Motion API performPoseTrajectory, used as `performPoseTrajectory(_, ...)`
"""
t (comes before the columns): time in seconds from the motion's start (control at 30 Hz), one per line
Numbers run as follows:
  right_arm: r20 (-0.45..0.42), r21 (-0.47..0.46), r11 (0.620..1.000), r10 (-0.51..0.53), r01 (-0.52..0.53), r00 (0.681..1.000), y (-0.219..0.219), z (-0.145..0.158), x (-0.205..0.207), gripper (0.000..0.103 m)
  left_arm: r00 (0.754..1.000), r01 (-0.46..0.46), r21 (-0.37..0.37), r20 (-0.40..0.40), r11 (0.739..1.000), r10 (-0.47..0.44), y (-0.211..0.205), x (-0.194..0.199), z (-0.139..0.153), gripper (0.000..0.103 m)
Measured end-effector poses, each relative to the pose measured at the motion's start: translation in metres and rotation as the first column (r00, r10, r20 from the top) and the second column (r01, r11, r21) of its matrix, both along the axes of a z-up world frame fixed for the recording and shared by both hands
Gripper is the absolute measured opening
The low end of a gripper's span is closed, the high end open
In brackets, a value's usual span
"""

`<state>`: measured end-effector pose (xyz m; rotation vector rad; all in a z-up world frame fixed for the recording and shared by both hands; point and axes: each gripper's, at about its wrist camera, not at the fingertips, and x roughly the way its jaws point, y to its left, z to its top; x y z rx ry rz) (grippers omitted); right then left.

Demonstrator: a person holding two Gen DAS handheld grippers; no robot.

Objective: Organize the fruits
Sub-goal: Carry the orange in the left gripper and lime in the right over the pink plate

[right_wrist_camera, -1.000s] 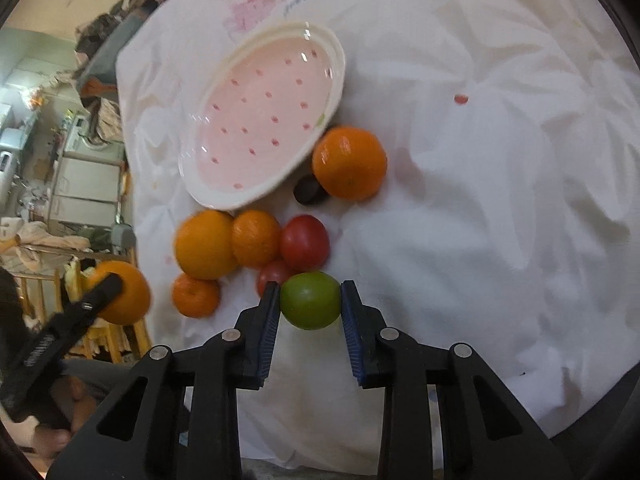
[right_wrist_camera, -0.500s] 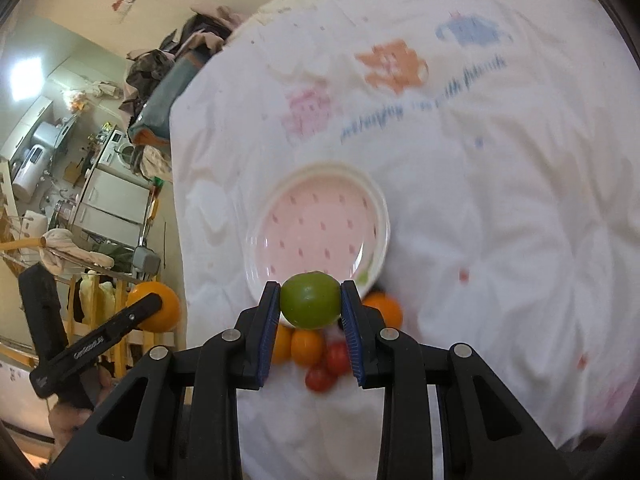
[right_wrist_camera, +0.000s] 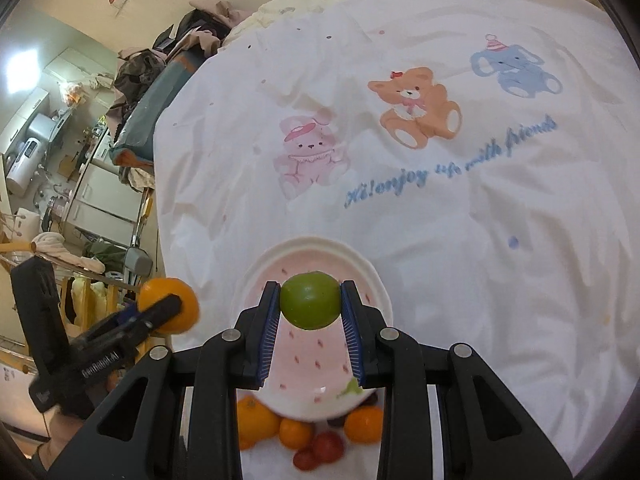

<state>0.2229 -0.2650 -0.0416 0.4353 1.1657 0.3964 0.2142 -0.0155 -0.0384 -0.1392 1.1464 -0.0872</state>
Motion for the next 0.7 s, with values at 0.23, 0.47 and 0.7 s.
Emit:
performPoseTrajectory(0.23, -0.074, -0.028, 0.999, 0.032, -0.034, 0.997, 0.008, -0.048, 0.018, 0.032, 0.996, 0.025, -0.074, -0.082, 0.997, -0.031, -0.010, 0.005, -0.040, 0.056)
performPoseTrajectory(0.47, -0.103, -0.017, 0.998, 0.059, -0.061, 0.993, 0.009, -0.065, 0.020, 0.032, 0.997, 0.053, -0.011, -0.062, 0.999, -0.054, -0.017, 0.010, -0.057, 0.056)
performPoseTrajectory(0.7, -0.148, -0.010, 0.997, 0.068, -0.071, 0.987, 0.013, -0.080, 0.021, 0.032, 0.993, 0.098, -0.028, -0.068, 0.995, -0.100, -0.026, 0.014, -0.067, 0.057)
